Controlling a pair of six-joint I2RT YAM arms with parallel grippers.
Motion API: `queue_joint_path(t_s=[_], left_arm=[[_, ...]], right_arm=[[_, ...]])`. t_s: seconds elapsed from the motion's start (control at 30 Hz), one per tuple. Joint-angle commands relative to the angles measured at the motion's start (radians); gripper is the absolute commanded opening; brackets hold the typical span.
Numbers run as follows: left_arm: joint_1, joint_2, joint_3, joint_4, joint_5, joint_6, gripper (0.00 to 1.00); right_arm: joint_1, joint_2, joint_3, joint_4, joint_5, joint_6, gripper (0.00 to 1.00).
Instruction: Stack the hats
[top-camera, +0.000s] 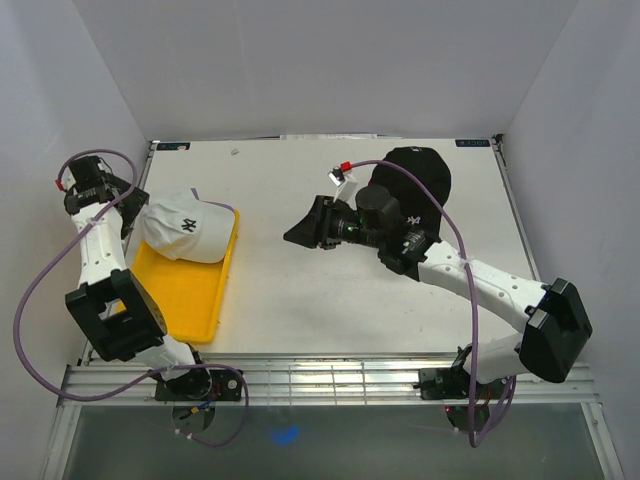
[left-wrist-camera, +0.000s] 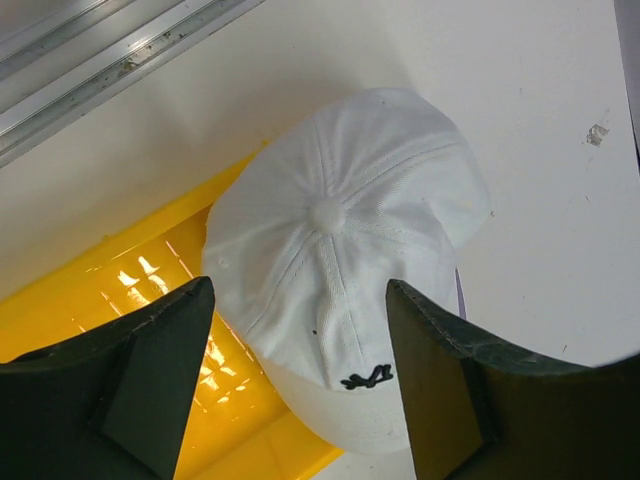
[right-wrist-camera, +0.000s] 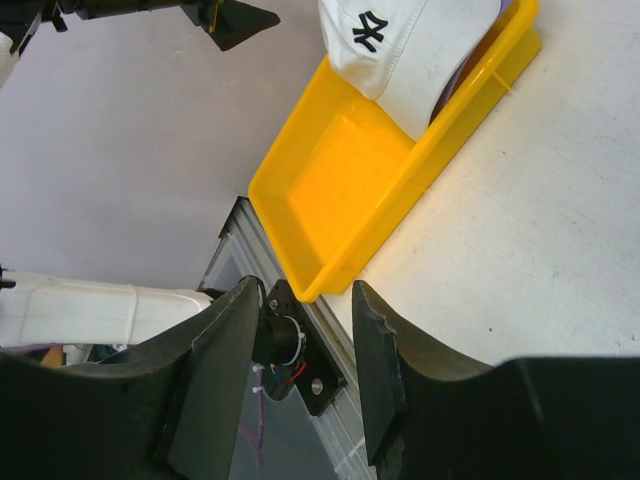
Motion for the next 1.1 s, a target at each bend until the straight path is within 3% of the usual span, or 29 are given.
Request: queue_joint_path(t_s=[0.0,0.27,0.53,0.63,0.9,1.07], left_arm=[[0.008,0.016,-0.004,0.055,0.092,0.017,0.80],[0.008,0.056,-0.038,0.105,0.147,0.003,0.80],[0.009,0.082,-0.084,0.162,0.183,-0.003,0.73],[0.008,0.084,-0.085,0.171,0.186,-0.001,0.66],[0.009,0.082,-0.053,0.156,0.184,0.020,0.31],[0.008,0.053,-0.035,0.118,0.183,0.039,0.16]], right_arm=[[-0.014,-0.028,-0.022,0.003,-0.016,-0.041,0.49],[-0.046,-0.033,-0.071,0.033,-0.049,-0.041,0.49],[-0.063,-0.010,-0.094,0.073,-0.073,-0.030,0.49],[-0.066,-0.004,-0.094,0.078,-0.073,-0.029,0.48],[-0.071,0.000,-0.112,0.084,-0.072,-0.024,0.48],[-0.074,-0.008,-0.114,0.075,-0.070,-0.024,0.47]])
